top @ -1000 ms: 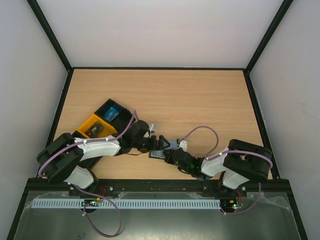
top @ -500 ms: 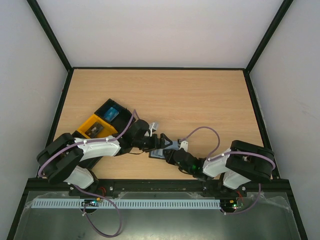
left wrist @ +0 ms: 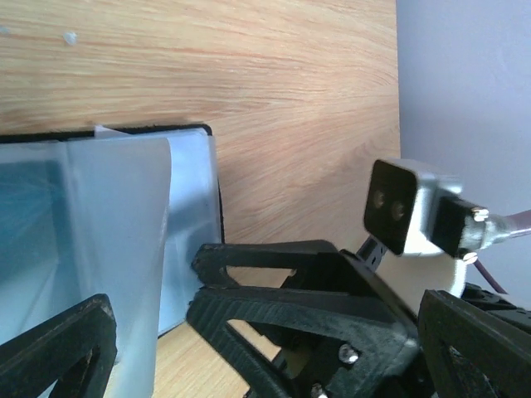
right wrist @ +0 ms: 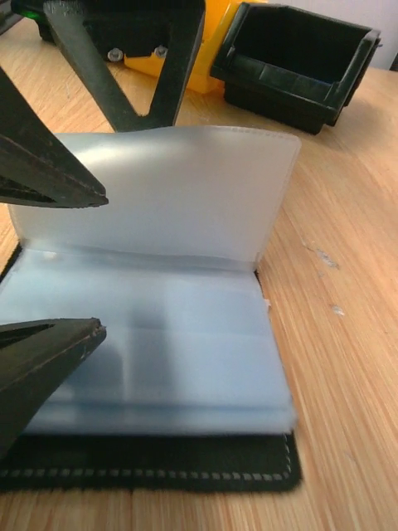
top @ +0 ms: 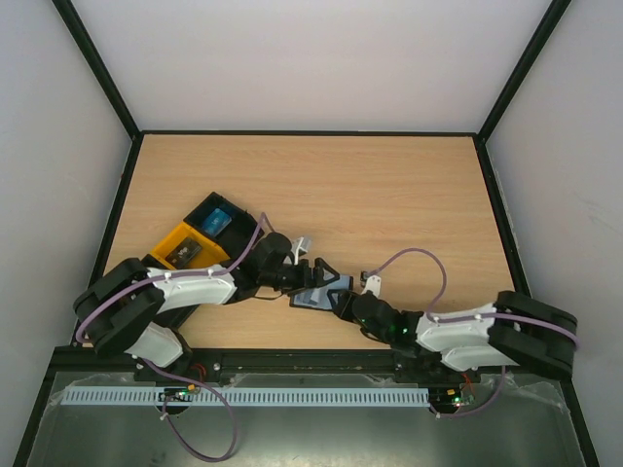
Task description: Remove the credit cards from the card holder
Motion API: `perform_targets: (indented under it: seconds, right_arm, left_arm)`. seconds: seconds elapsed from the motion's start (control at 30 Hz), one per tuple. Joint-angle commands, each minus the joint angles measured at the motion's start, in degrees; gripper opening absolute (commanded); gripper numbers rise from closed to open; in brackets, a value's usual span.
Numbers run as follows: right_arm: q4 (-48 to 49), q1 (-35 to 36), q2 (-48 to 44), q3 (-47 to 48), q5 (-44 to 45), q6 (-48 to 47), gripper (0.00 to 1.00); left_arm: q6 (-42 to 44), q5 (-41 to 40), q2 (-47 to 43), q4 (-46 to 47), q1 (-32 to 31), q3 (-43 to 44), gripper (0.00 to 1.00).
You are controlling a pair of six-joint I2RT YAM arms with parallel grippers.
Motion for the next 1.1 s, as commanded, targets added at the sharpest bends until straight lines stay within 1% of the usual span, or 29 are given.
perform_targets:
  seconds: [0.0, 0.17, 0.3, 0.4, 0.47, 0.6, 0.7, 0.9, 1.07]
  right_arm:
    - [-9.5, -0.2, -8.5, -2.0, 4.2, 1.0, 0.38]
    - [-19.5, -0.1, -21.3, -3.2, 6.5, 1.3, 0.39]
    - [-23.7, -0.2, -30.4, -4.4, 8.1, 2.0, 0.38]
    - [-25.5, -0.2, -34.2, -4.6, 8.8, 1.9, 0.38]
    - [-25.7, -0.2, -34.9, -4.6, 8.9, 1.8, 0.38]
    - [-24.3, -0.2, -32.8, -4.2, 7.9, 1.6, 0.38]
    - [-22.1, -0.2, -29.3, -3.1, 6.0, 0.9, 0.35]
    - [-15.8, -0.2, -20.6, 0.5, 3.2, -0.5, 0.33]
    - [-11.9, -0.2, -11.4, 4.5, 0.5, -0.4, 0.33]
  left_arm:
    - [-1.2, 0.8, 2.2, 2.7, -1.8, 2.0, 0.99]
    - [-2.8, 1.1, 4.5, 5.7, -3.4, 2.6, 0.99]
    - [-2.3, 0.6, 4.7, 5.8, -3.6, 3.2, 0.99]
    - [-1.8, 0.5, 4.4, 5.9, -3.6, 3.4, 0.99]
    - [-1.7, 0.5, 4.5, 5.5, -3.6, 3.7, 1.00]
    - [-0.5, -2.8, 3.2, 1.4, -3.0, 3.8, 0.99]
    - [1.3, -4.6, 2.0, -2.6, -0.6, 2.9, 0.99]
    - [3.3, -3.5, -0.4, -4.2, 4.4, -0.8, 1.00]
    - [3.7, -2.0, -1.5, -3.5, 6.6, -2.8, 1.00]
